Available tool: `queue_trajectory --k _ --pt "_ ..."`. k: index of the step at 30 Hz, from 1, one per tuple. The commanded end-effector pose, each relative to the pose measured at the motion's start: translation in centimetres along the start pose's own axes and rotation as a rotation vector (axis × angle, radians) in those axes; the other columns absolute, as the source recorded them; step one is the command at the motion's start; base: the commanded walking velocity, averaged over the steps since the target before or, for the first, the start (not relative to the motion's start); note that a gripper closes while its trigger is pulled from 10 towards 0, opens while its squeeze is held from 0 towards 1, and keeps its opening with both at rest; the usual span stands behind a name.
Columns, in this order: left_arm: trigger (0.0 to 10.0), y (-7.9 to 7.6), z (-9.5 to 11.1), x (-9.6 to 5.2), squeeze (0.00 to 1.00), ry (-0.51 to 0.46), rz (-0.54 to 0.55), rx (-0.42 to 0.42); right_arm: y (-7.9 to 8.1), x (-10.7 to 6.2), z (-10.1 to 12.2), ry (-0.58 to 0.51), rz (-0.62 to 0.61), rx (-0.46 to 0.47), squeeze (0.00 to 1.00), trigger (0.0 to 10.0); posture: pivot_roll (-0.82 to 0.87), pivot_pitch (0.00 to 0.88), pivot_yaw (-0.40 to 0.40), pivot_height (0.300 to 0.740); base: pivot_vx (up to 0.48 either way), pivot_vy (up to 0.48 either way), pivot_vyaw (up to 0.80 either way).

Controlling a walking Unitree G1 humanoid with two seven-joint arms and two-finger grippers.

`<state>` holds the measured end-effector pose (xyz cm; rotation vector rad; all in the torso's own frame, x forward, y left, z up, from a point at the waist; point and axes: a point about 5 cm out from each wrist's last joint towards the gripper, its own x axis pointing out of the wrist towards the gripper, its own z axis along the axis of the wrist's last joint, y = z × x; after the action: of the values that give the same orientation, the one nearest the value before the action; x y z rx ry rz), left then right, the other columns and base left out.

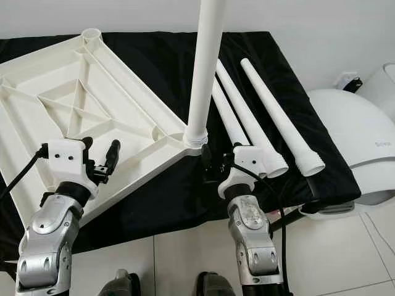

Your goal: Building children table

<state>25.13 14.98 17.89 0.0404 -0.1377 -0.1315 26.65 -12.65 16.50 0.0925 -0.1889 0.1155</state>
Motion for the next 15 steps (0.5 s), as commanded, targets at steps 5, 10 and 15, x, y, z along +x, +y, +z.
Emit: queue_trajectory --k 5,10,15 --pt "10.0 -1.4 -0.4 1.0 0.0 -0.022 0.136 -0.147 -0.1 -0.2 -0.8 0.024 0.002 0.119 0.0 10.0 -0.01 0.11 -0.005 0.74 0.0 0.0 0.0" --pt "10.0 -1.1 -0.6 1.4 0.0 -0.02 0.136 -0.128 -0.1 0.0 -1.1 0.041 0.015 0.188 0.0 10.0 -0.02 0.092 0.0 0.74 0.0 0.0 0.0" --pt "10.0 0.3 -1.3 3.0 0.0 0.006 0.138 -0.156 -1.4 1.5 -1.2 0.024 -0.066 0.028 0.0 10.0 -0.03 0.049 0.015 0.74 0.0 0.0 0.0"
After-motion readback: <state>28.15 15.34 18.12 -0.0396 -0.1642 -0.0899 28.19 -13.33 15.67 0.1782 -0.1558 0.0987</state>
